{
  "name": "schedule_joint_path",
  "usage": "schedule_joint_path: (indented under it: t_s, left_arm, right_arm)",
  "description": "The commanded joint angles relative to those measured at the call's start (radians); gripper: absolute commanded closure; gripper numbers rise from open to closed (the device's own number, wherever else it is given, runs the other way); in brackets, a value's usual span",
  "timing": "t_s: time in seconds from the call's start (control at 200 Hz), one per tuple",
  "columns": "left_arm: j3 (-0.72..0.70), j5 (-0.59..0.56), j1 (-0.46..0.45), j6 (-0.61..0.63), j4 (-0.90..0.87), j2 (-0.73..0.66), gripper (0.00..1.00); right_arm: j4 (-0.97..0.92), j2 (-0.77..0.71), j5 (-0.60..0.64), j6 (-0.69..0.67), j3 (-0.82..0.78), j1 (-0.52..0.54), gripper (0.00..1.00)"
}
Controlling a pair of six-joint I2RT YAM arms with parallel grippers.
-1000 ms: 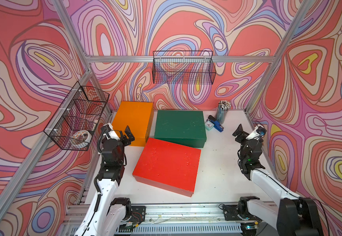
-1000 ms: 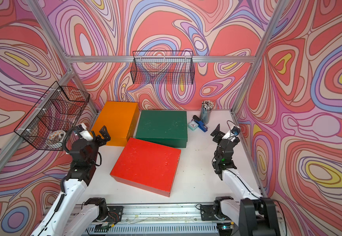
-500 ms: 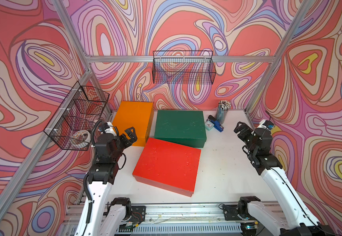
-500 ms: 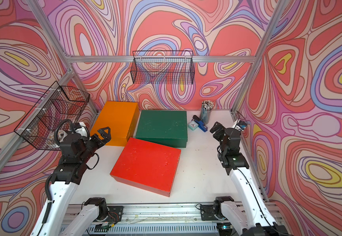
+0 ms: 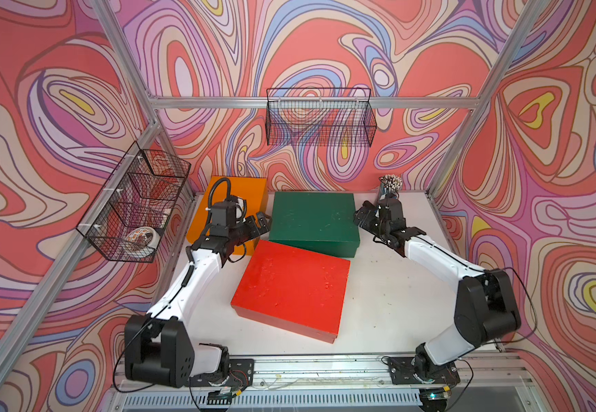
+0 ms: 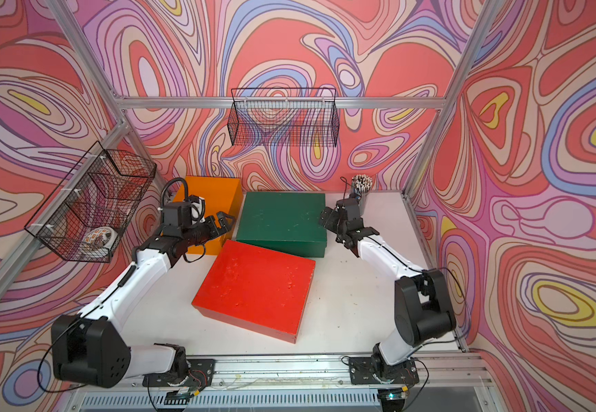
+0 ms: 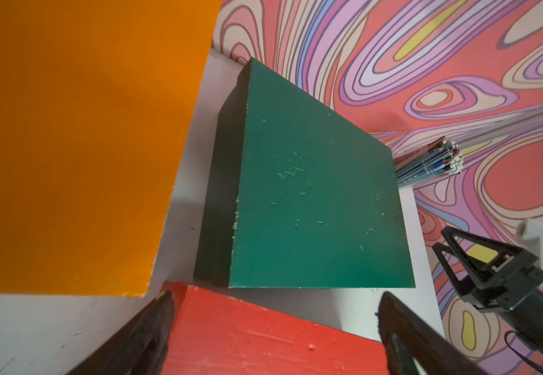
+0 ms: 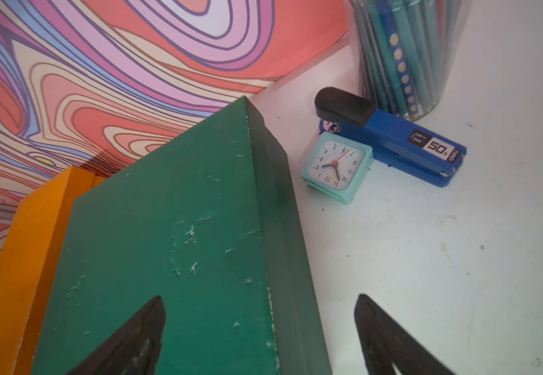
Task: Stack the shoeboxes
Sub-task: Adjust the shoebox at the center of the board.
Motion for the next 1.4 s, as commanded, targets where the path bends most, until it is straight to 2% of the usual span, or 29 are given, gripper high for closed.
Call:
schedule_joint_path:
  t_s: [0.0,0.23,0.496,0.901,1.397]
  left_arm:
    - [0.083,0.011,-0.021,0.029,0.008,0.086,0.04]
    - [0.229,-0.003,-0.038,0.058,-0.080,0.289,0.06]
    - [0.287,-0.015,-0.049,0.086,-0.110,0.411,0.08]
    - [0.289,0.051,-0.070,0.088,-0.074,0.446,0.08]
    - [0.267,0.099,-0.075,0.059,-0.036,0.435,0.08]
  right_arm:
    - [-0.001,0.048,-0.009,0.012,0.056,-0.004,0.09]
    - [-0.034,0.119,0.011,0.003,0.111,-0.003,0.10]
    - [-0.028,0.195,0.013,0.001,0.122,-0.003,0.11]
    - [-0.014,0.291,-0.041,0.020,0.174,-0.005,0.13]
    - [-0.070,0.475,-0.096,0.023,0.387,-0.025,0.16]
